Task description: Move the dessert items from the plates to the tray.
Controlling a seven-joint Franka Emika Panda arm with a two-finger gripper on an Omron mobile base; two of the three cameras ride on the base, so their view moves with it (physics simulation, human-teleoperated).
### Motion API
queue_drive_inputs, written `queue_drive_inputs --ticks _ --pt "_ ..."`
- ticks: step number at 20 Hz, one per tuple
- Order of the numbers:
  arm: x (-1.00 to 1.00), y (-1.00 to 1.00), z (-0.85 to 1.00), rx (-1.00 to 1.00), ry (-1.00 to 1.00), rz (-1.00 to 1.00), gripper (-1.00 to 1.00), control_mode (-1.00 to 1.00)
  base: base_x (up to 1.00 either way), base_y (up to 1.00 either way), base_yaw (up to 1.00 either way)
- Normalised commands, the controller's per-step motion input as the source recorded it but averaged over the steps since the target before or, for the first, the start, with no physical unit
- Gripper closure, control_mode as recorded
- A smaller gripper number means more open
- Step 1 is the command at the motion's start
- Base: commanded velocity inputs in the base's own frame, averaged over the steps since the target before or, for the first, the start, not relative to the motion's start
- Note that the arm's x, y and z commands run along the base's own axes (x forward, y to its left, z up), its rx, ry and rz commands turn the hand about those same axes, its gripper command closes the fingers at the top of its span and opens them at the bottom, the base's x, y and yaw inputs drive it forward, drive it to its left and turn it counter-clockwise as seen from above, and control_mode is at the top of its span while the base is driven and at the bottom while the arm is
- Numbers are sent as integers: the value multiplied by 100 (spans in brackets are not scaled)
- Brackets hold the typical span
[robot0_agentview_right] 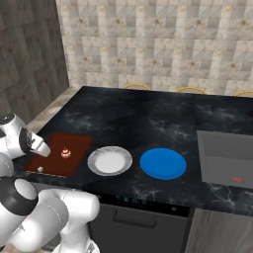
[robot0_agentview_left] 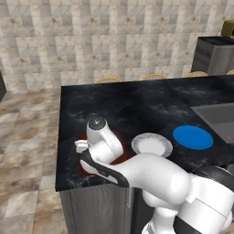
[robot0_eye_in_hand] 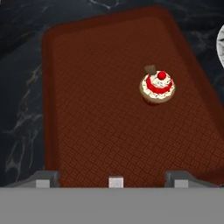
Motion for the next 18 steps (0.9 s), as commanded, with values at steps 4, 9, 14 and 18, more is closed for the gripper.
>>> queue_drive_inputs --ticks 4,9,14,18 --pt "-26 -28 77 5 -2 0 -100 -100 0 0 0" --pt "-84 -96 82 13 -11 0 -100 -100 0 0 0" --pt "-100 -100 65 14 -20 1 -100 -100 0 0 0" --pt "-100 -100 66 12 -29 4 -100 -100 0 0 0"
